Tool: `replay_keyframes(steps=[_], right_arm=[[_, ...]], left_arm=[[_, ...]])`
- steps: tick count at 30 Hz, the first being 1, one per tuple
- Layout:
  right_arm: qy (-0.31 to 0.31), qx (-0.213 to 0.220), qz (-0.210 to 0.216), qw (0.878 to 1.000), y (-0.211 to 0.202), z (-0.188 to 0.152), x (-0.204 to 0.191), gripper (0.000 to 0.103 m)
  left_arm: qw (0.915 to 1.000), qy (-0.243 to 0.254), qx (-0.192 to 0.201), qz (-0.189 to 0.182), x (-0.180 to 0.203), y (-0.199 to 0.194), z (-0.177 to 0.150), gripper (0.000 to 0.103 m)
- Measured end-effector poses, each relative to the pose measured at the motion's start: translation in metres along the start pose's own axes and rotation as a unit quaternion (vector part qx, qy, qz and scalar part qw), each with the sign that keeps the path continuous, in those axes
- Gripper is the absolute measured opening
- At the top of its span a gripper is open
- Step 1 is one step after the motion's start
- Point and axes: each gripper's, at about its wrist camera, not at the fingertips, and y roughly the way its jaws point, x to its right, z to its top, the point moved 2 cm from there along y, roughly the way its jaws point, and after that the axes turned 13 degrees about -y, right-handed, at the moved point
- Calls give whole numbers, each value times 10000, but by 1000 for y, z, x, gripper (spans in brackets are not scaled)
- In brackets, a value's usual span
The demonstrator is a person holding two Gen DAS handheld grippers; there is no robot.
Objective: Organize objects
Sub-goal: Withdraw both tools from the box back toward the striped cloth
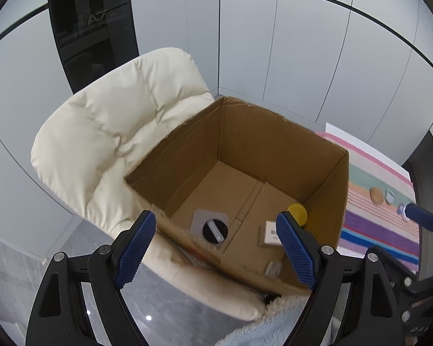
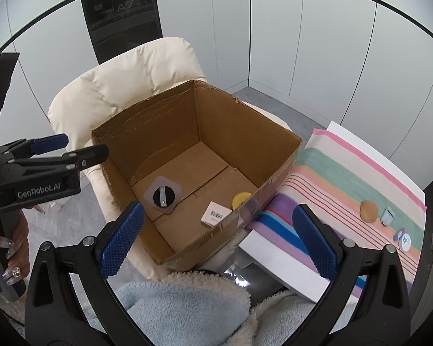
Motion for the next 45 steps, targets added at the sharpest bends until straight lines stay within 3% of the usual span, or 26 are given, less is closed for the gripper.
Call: replay_keyframes(steps=[15, 33, 45], right_arm=[[173, 32, 214, 9996, -33, -30, -22, 103], [246, 15, 24, 9997, -44, -43, -16, 103], [657, -95, -401, 9970, -62, -71, 28, 103]], left_arm=[[9998, 71, -147, -76, -12, -33, -44, 87], [9994, 301, -64, -141, 8, -34, -49, 87], [9941, 918, -91, -571, 80, -28, -56, 87]])
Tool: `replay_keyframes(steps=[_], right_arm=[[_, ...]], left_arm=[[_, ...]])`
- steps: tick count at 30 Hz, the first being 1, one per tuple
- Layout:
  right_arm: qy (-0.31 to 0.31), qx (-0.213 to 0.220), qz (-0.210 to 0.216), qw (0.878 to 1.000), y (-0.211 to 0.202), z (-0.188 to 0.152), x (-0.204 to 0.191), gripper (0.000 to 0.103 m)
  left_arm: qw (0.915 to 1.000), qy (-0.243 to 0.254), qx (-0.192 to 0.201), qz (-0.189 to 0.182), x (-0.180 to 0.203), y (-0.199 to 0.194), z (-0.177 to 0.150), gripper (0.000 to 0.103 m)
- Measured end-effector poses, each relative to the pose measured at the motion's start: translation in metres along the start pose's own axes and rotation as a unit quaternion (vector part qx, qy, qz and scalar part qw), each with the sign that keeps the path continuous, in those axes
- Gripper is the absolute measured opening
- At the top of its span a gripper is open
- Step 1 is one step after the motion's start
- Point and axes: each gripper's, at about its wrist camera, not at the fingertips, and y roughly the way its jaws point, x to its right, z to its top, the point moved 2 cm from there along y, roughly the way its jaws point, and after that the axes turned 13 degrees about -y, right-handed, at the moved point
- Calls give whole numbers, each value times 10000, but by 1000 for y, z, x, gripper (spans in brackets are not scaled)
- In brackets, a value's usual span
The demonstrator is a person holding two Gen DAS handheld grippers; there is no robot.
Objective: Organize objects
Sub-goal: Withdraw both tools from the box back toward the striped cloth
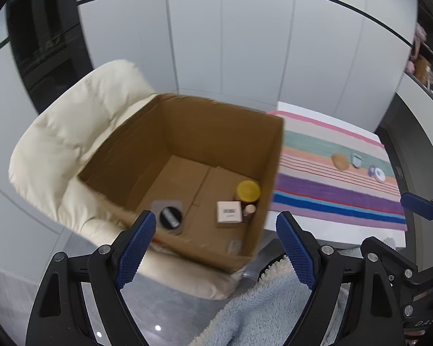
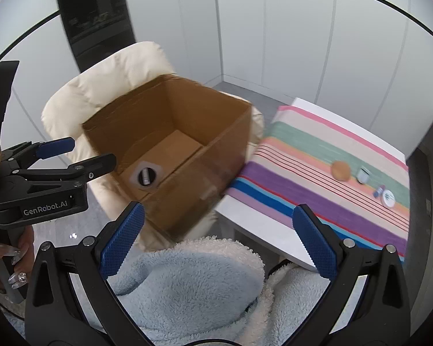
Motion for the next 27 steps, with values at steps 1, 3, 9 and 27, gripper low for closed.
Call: replay_keyframes(steps=[1, 3, 9, 27], right_arm=[[46, -11, -42, 10000, -2, -3, 5, 103], [161, -29, -134, 9998, -5, -9, 17, 103], [483, -75, -411, 9980, -17, -27, 53, 103], [1575, -308, -1240, 9792, -50, -110, 172, 103]], left_arm=[[10000, 59, -6, -44, 7, 1, 0, 87], [9998, 162, -22, -117, 20, 4, 1, 87], [9982, 463, -80, -368, 62, 10, 1, 87], [9842, 1254, -614, -1092, 189, 33, -16, 87]])
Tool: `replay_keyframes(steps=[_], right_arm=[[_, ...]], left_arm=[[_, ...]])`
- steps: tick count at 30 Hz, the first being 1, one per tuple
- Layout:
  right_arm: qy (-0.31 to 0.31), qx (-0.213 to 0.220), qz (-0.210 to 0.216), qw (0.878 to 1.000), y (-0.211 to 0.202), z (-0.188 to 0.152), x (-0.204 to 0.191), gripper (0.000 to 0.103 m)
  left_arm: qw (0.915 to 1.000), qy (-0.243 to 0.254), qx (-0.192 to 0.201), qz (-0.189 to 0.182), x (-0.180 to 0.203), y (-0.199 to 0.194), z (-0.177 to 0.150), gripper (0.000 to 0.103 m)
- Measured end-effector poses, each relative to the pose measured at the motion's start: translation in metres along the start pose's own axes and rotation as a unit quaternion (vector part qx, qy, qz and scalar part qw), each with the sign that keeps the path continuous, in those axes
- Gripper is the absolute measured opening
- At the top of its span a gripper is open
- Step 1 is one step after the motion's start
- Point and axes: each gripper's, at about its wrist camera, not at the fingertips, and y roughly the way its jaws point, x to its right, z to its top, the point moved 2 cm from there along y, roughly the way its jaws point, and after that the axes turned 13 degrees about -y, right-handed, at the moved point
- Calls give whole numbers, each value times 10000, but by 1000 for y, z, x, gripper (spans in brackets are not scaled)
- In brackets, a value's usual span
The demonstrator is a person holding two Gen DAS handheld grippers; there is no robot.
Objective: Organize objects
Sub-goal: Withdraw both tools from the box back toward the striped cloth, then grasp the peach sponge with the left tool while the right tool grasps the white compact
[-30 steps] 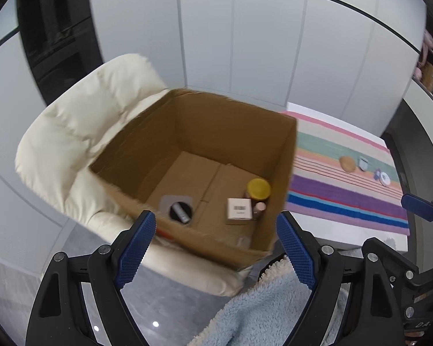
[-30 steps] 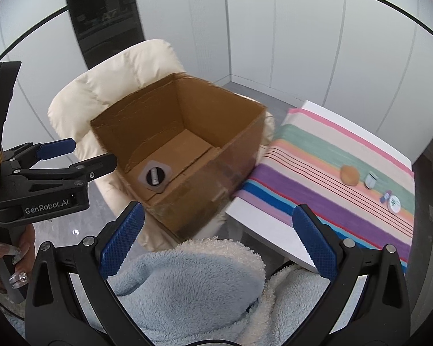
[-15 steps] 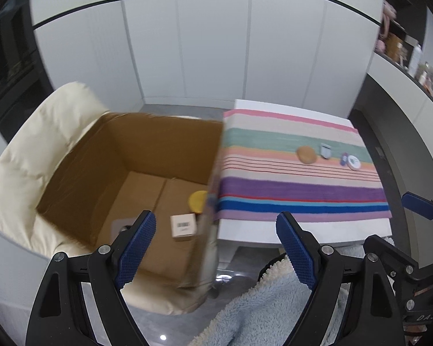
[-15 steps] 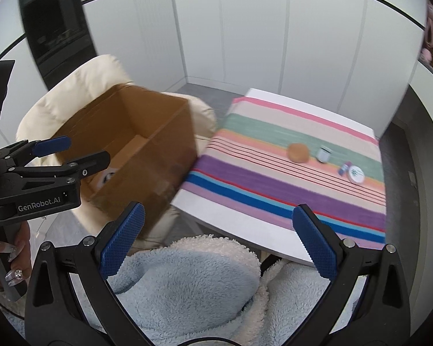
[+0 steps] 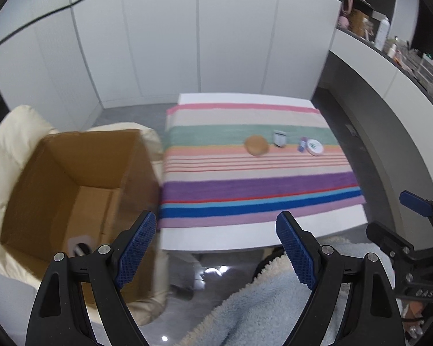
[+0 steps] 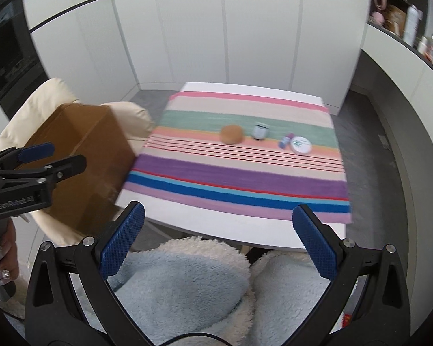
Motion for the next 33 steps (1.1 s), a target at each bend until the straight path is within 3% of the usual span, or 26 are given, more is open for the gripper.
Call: replay_keyframes(steps=[11, 15, 24, 33], right_arm=[[824, -186, -284, 9960, 30, -35, 90, 103], [937, -286, -330, 9946, 47, -37, 111, 103], [933, -394, -347, 9943, 111, -14, 147, 103], [817, -658, -574, 9928, 200, 10, 188, 103]], left_arm=[[9987, 505, -108, -28, 53, 32, 11, 87], [9983, 496, -293, -19, 63, 55, 22, 92], [9972, 356, -620, 229, 86, 159, 63, 93], [9957, 497, -556, 544, 109, 256, 84, 93]])
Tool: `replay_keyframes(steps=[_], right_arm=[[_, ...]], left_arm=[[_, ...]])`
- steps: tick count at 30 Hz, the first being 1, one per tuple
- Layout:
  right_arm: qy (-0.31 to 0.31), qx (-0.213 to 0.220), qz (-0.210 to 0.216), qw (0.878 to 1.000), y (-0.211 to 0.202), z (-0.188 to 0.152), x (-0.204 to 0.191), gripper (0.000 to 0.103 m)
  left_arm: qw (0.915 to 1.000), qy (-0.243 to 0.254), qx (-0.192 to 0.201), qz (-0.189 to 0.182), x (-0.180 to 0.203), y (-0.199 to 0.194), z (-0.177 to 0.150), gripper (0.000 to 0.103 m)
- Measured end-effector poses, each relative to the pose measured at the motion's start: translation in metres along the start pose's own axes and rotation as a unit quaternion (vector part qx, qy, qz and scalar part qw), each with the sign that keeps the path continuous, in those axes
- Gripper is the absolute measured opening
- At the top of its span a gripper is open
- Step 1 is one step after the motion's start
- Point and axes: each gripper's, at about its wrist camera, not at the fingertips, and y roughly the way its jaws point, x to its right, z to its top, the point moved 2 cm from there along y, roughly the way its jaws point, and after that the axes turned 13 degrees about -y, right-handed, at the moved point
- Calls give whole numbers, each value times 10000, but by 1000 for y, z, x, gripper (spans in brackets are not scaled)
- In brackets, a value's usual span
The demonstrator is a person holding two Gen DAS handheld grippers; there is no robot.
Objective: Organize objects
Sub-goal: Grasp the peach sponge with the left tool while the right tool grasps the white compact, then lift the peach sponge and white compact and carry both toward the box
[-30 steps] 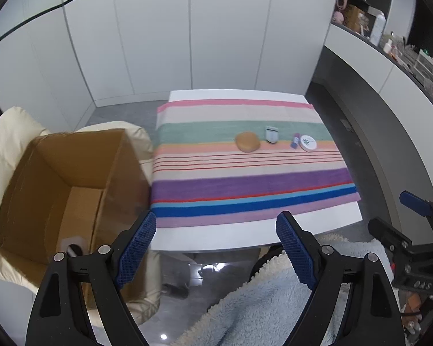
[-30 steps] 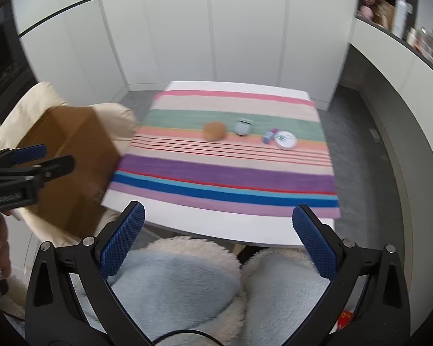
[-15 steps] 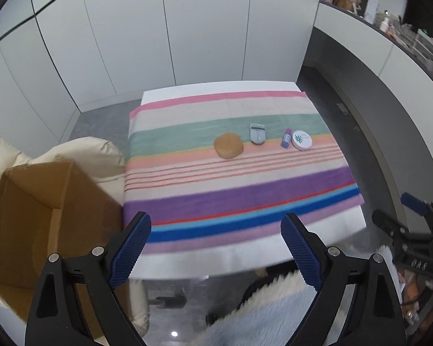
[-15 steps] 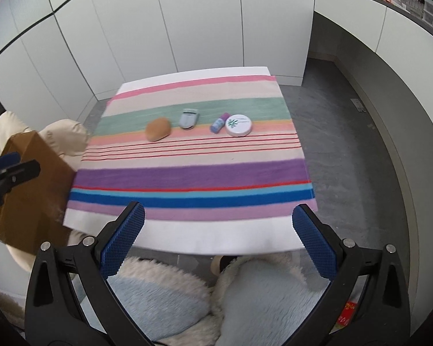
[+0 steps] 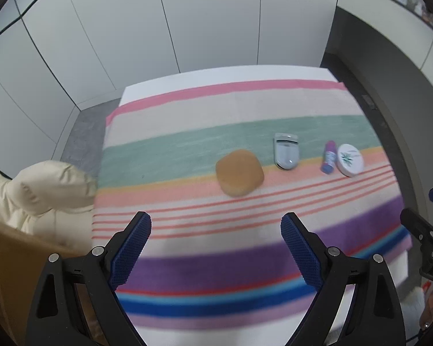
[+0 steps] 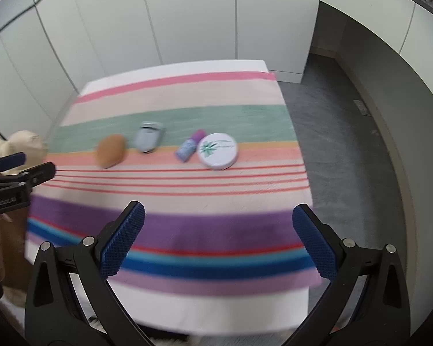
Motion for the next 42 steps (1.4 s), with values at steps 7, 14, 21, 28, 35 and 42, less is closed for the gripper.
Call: replay_keyframes(steps=[7, 14, 21, 28, 35, 42], right_arm=[[-11, -337, 41, 9994, 77, 12, 16, 103], [-115, -362, 43, 9993, 122, 28, 18, 103], [-544, -174, -167, 9982, 137, 38, 0, 76], [-689, -81, -147, 9975, 132, 41, -11, 60], [-639, -128, -84, 9978, 132, 44, -7, 60], [-619, -21, -28, 9981, 110, 47, -9, 60]], left_arm=[[9993, -259, -260, 53, 15, 72, 11, 92], [9983, -540, -232, -37, 24, 109, 24, 92], [9978, -638, -129, -106, 28, 126, 28, 70], [9996, -261, 117, -55, 37, 117, 25, 48], [9994, -276, 117, -175, 35, 103, 30, 33], [9992, -341, 99, -208, 31, 91, 33, 32]])
